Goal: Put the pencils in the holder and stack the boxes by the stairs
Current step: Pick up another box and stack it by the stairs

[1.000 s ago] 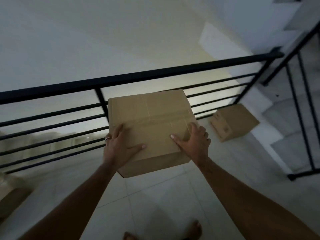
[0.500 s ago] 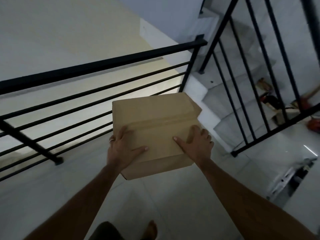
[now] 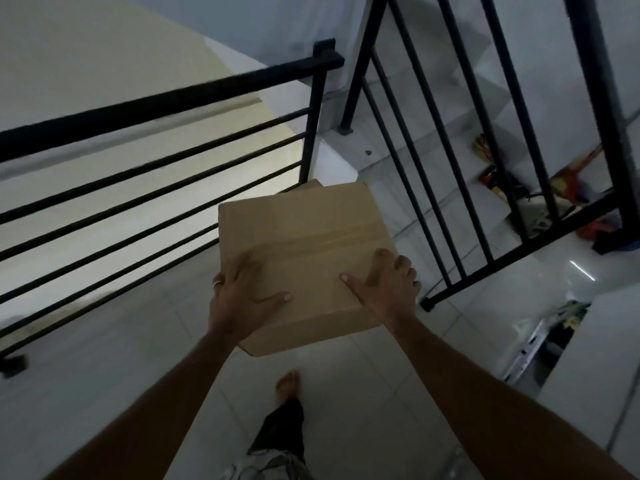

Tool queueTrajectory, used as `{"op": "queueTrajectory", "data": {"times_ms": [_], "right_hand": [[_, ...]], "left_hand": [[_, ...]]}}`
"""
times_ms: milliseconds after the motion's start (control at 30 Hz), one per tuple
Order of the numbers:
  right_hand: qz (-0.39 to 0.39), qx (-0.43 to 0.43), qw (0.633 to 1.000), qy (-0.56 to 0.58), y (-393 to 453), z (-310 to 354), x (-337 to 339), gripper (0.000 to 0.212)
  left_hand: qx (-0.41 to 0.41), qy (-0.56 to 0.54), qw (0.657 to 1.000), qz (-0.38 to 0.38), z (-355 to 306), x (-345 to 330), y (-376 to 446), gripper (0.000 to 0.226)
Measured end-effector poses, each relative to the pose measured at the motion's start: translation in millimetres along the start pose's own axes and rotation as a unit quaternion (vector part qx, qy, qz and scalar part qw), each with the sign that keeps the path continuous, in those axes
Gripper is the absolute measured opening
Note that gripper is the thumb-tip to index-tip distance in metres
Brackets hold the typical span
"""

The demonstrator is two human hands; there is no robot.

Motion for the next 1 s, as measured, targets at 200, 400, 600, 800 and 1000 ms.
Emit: {"op": "queueTrajectory", "data": {"times_ms": [200, 400, 600, 800, 1000], "right_hand": [[0.025, -0.004, 1.000, 0.005, 108, -69, 18, 0.092], [0.092, 0.034, 0.995, 0.005, 181, -128, 24, 0.099], [0.173, 0.109, 0.979, 0.009, 253, -196, 17, 0.106], [0.181, 0.175, 0.968, -0.018, 297, -255, -28, 0.103], [0.194, 0.208, 0.958, -0.040, 322, -302, -100, 0.102]], "left_hand": [[0.018, 0.017, 0.999, 0.027, -87, -53, 58, 0.101], [0.072, 0.032, 0.996, 0.033, -150, -104, 82, 0.102], [0.152, 0.048, 0.987, 0.020, -206, -173, 89, 0.100], [0.197, 0.042, 0.979, 0.021, -227, -248, 101, 0.100], [0.207, 0.061, 0.976, 0.017, -206, -325, 118, 0.102]]}}
Point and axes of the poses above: each hand's wrist, its own y-axis towards the middle knuckle, its own x-axis out of the back of the hand, z = x × y, the point moved 1 cm from there along y, towards the middle knuckle, and after that the axes turned 12 degrees about y, right-handed, at the moved point
